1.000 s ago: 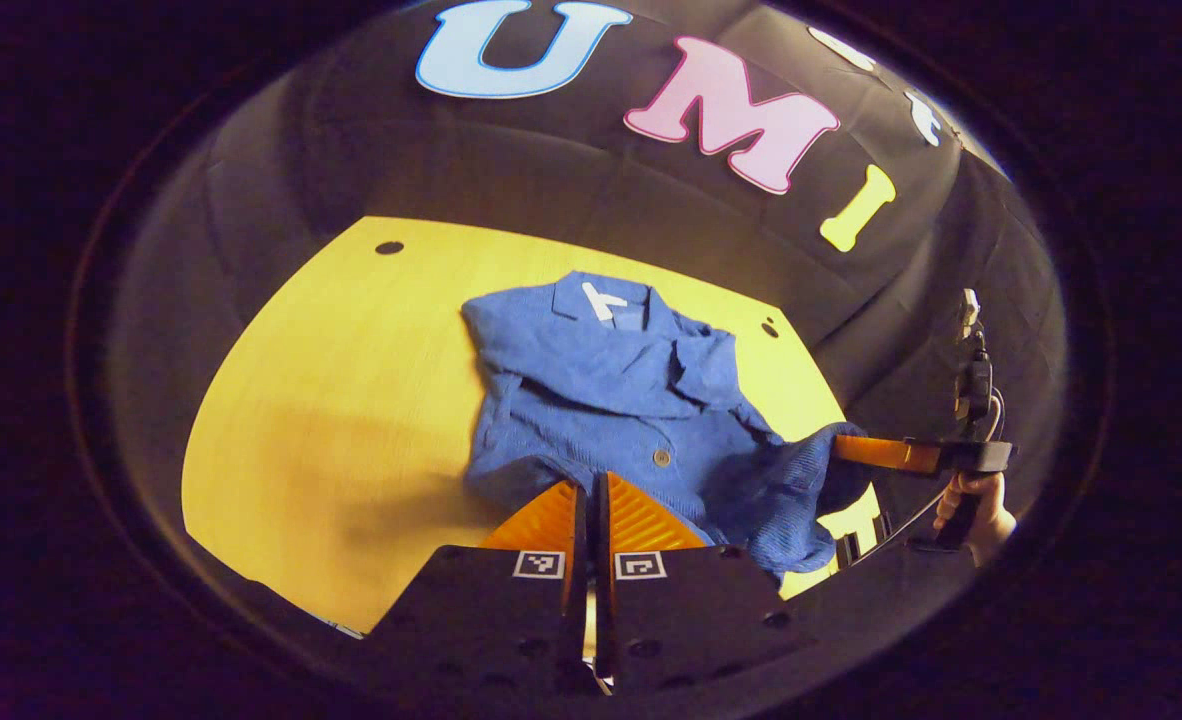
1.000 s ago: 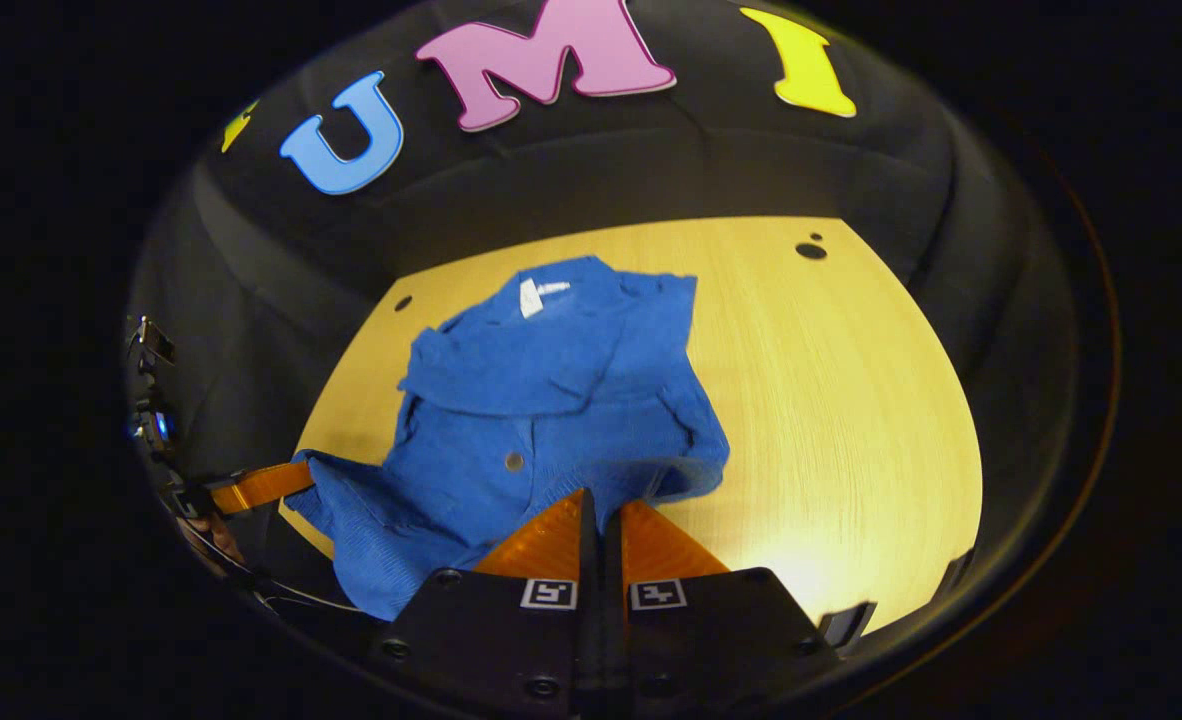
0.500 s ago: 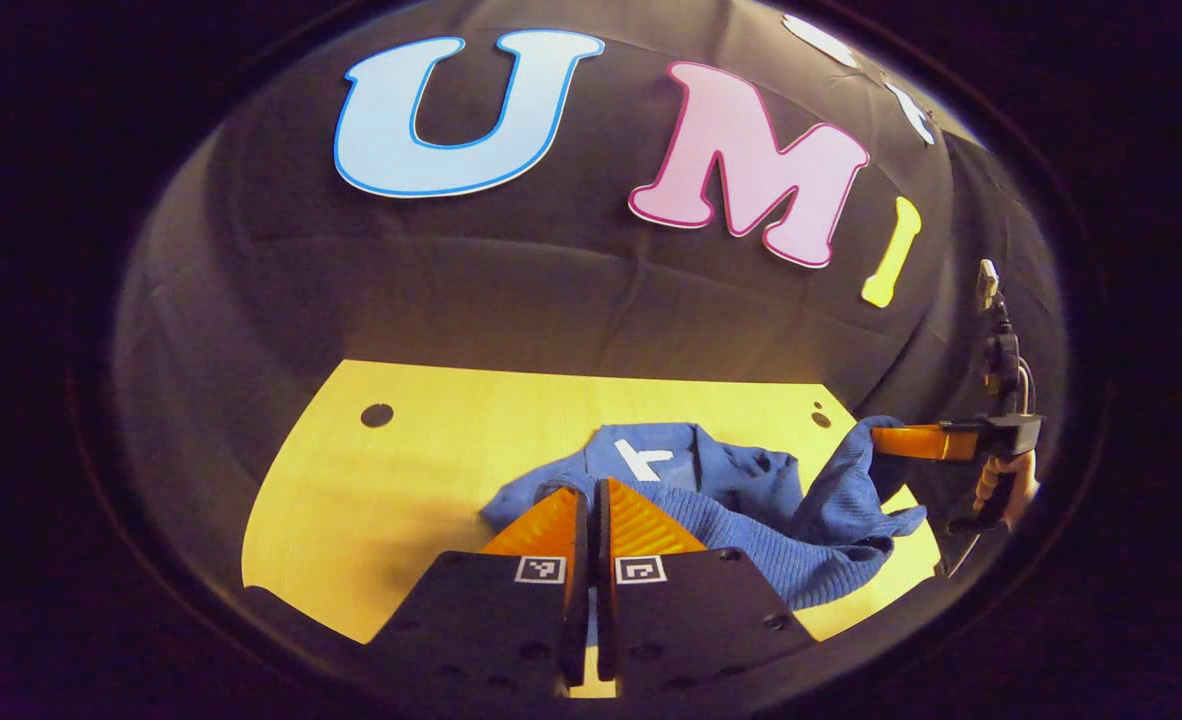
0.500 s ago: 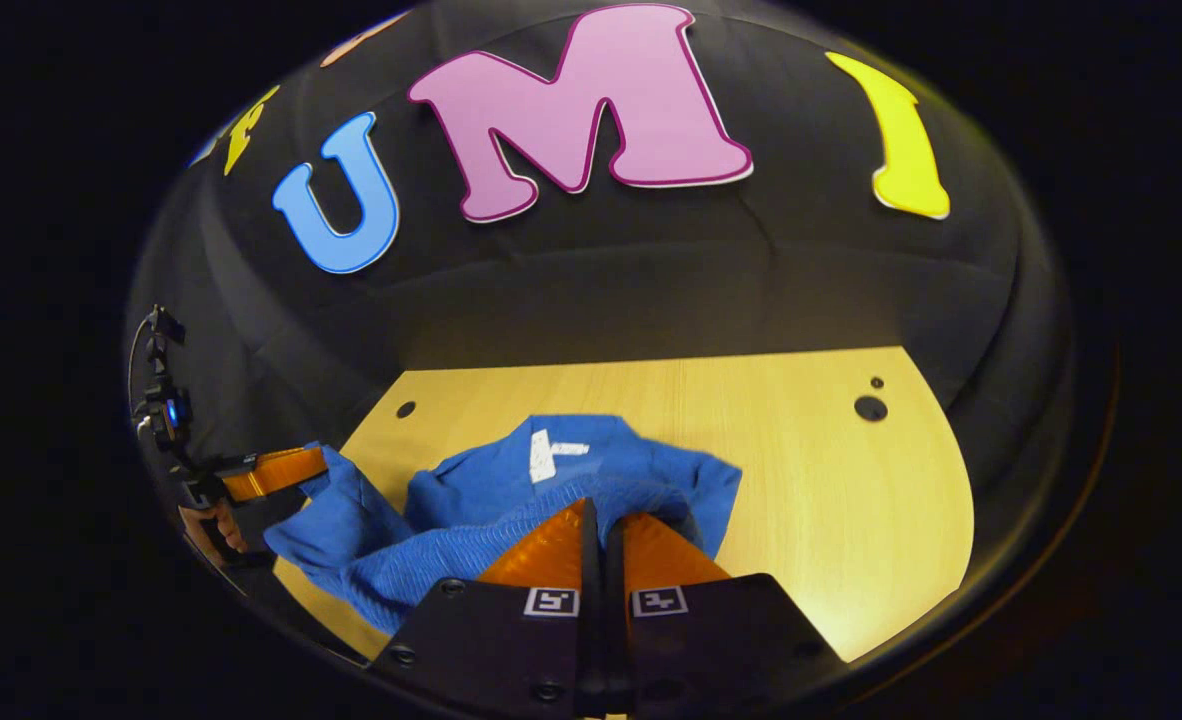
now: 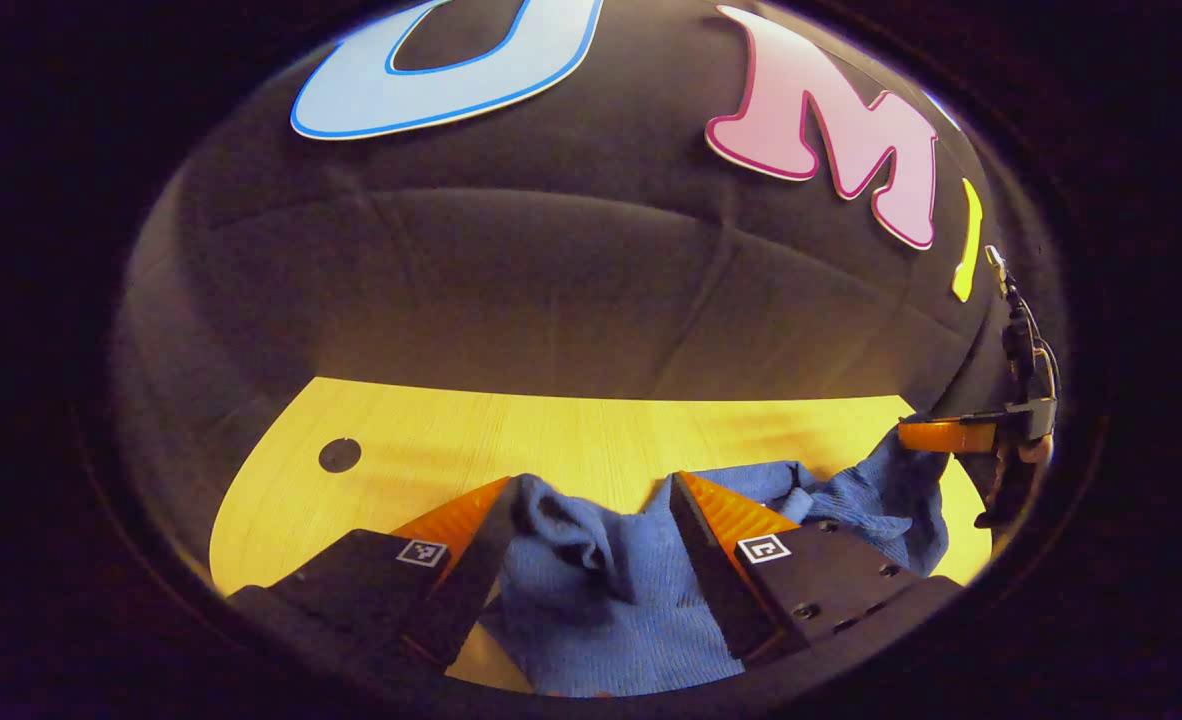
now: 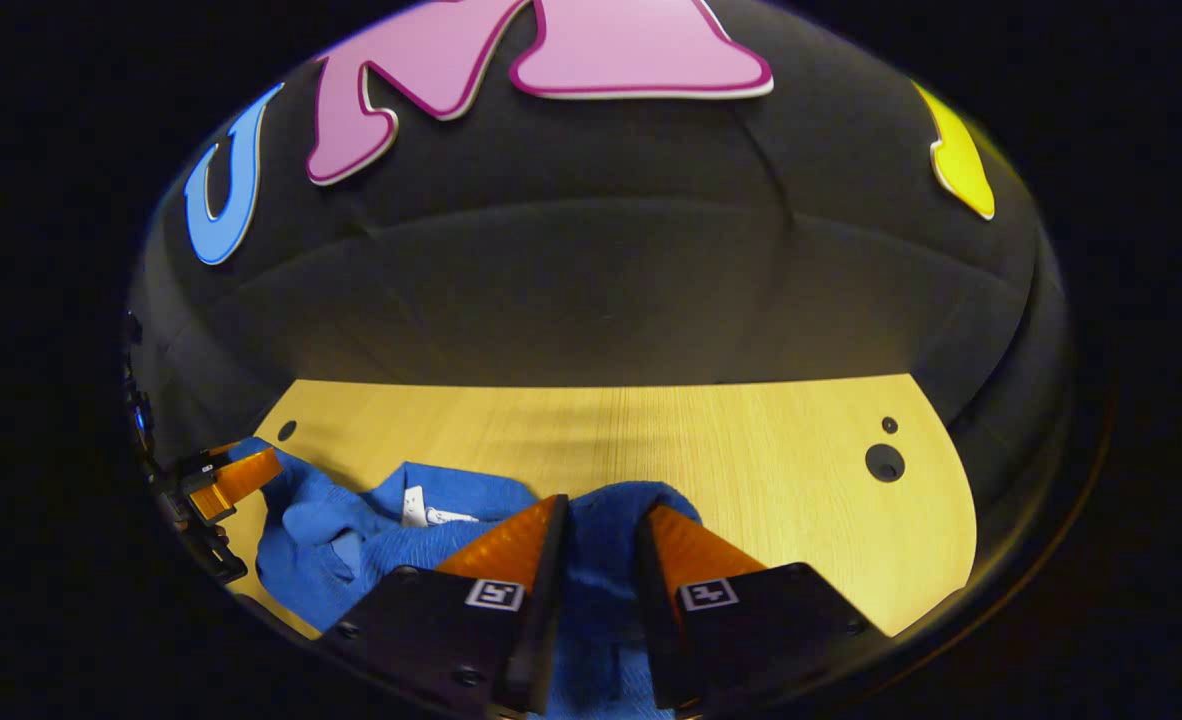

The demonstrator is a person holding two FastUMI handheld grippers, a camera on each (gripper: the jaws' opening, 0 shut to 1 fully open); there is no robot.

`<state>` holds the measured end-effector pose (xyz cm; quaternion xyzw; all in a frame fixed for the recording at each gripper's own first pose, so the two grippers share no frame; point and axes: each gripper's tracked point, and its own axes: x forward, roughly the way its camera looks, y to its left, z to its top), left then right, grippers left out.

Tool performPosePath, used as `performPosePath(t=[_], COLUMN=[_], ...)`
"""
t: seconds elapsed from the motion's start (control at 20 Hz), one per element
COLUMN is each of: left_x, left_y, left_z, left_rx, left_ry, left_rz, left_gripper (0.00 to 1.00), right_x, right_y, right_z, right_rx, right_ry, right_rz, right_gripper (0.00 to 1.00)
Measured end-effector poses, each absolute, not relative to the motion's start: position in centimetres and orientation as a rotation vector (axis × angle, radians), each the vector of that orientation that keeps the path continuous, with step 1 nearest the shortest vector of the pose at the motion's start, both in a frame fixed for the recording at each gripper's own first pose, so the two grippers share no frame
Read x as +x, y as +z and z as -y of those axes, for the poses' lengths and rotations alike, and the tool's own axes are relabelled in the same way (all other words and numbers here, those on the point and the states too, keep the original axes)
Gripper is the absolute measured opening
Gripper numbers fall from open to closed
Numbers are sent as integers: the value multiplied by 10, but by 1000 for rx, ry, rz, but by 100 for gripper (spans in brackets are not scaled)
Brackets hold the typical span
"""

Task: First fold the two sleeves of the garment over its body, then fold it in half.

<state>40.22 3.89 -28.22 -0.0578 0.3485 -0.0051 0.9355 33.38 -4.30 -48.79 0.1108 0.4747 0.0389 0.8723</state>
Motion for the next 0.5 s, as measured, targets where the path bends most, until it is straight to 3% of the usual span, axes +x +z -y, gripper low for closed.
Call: performPosePath(t=[0.15, 0.5], left_x=[388, 284], left_y=[-261, -169], left_z=[-44, -19], left_rx=[-143, -119], left_ry=[42, 2], left_rz=[-643, -473], left_gripper=[84, 84], right_x=[329, 288], right_y=[-466, -331], right_z=[52, 60], right_rx=[169, 60], right_ry=[42, 31], right_rz=[-906, -615], right_gripper=[98, 98])
